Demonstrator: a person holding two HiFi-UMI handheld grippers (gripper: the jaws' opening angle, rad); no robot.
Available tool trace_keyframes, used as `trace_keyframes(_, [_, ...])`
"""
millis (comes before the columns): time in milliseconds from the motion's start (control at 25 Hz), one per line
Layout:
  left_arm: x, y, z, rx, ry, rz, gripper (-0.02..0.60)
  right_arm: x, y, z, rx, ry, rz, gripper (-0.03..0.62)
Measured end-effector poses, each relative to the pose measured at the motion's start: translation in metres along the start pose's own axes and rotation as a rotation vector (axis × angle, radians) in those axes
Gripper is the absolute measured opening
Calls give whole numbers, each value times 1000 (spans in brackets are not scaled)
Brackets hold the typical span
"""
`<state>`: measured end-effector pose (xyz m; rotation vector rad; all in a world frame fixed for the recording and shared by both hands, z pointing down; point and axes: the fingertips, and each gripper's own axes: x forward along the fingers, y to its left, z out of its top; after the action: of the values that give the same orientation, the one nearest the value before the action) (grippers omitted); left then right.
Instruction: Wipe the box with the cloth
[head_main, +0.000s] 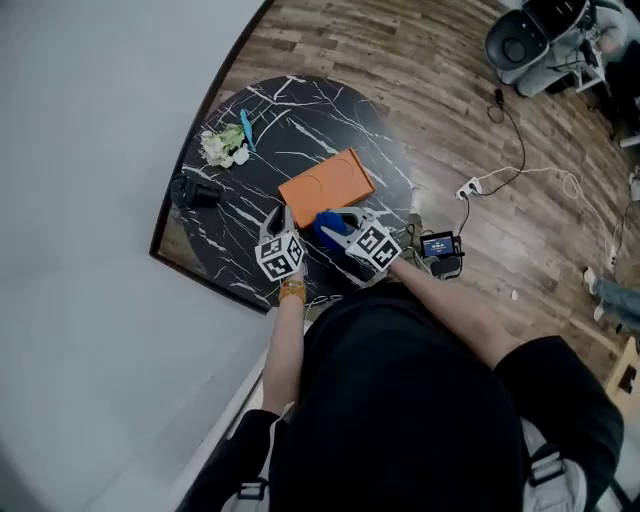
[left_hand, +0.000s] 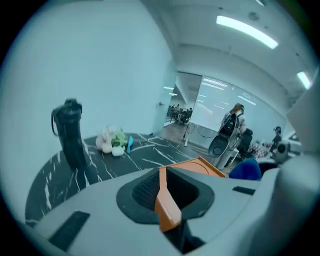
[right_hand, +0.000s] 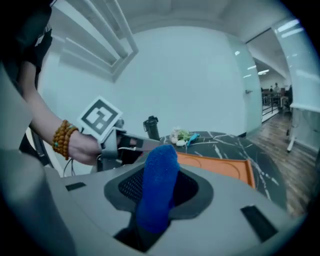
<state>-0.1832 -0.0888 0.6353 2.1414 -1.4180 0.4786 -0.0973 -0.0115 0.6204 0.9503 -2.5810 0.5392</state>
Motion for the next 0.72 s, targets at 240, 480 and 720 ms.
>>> trace_keyframes(240, [-27,-24,34,167,-221,62,29,0,-51,53,-89,-97,-264,109])
trace_keyframes(480, [-49,-25,38,189,-295,83,28,1,-31,79,-185,-145,-317,107])
trace_keyframes(720, [-62,-24,47,214,-346,93,28,1,-26,87,-263,-123,-363,107])
